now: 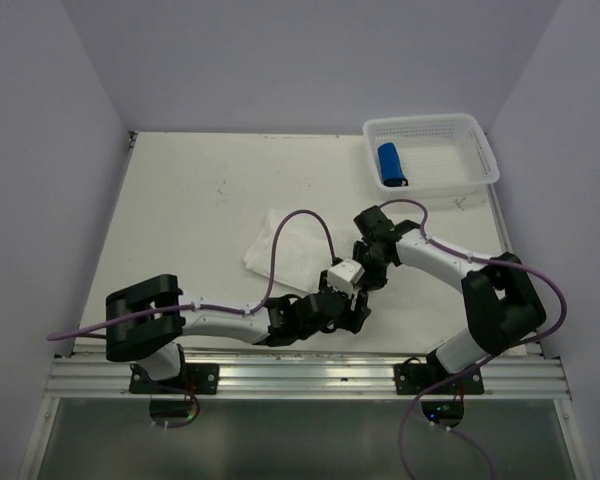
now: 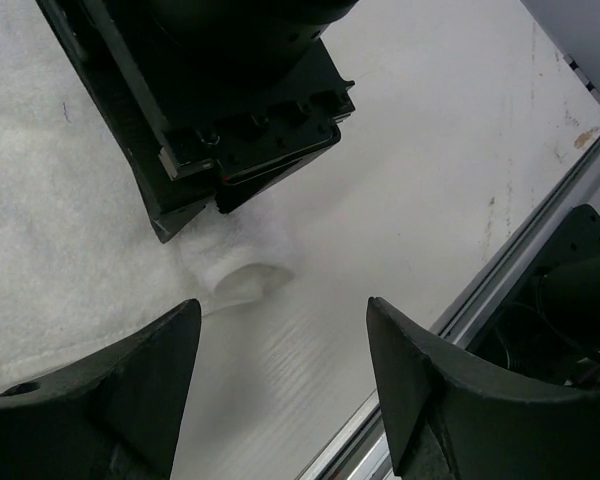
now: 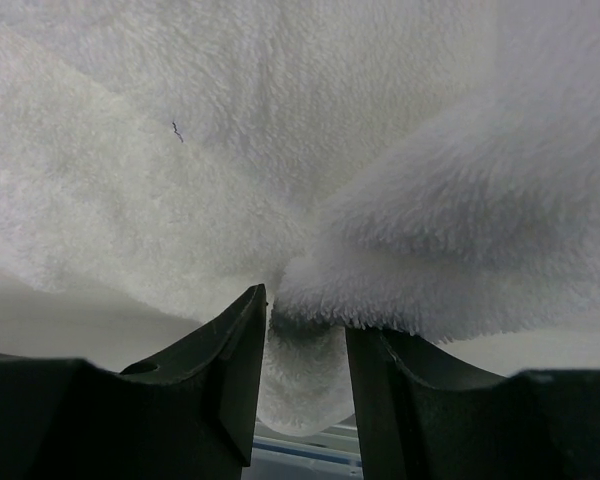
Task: Roll the towels
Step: Roll the towel
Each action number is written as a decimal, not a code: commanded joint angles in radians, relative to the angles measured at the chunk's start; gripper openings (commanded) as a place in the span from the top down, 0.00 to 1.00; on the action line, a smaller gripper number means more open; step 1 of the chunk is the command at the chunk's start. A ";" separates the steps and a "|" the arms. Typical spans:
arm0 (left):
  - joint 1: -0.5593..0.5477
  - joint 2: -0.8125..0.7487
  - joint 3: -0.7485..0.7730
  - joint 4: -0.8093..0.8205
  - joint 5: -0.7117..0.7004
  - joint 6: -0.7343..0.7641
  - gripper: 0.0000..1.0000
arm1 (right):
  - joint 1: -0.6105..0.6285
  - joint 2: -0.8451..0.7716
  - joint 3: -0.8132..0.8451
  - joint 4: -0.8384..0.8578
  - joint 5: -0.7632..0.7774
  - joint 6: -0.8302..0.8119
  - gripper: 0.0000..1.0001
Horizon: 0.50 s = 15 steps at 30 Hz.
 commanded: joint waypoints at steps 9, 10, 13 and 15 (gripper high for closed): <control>-0.005 0.157 0.146 -0.105 -0.136 -0.048 0.27 | -0.007 0.029 0.045 0.029 -0.065 0.014 0.57; -0.005 0.163 0.157 -0.115 -0.145 -0.051 0.30 | -0.007 0.030 0.043 0.031 -0.070 0.012 0.57; -0.005 0.192 0.178 -0.147 -0.171 -0.067 0.35 | -0.010 0.027 0.045 0.031 -0.076 0.012 0.57; -0.004 0.209 0.188 -0.145 -0.174 -0.076 0.37 | -0.012 0.023 0.039 0.032 -0.079 0.012 0.57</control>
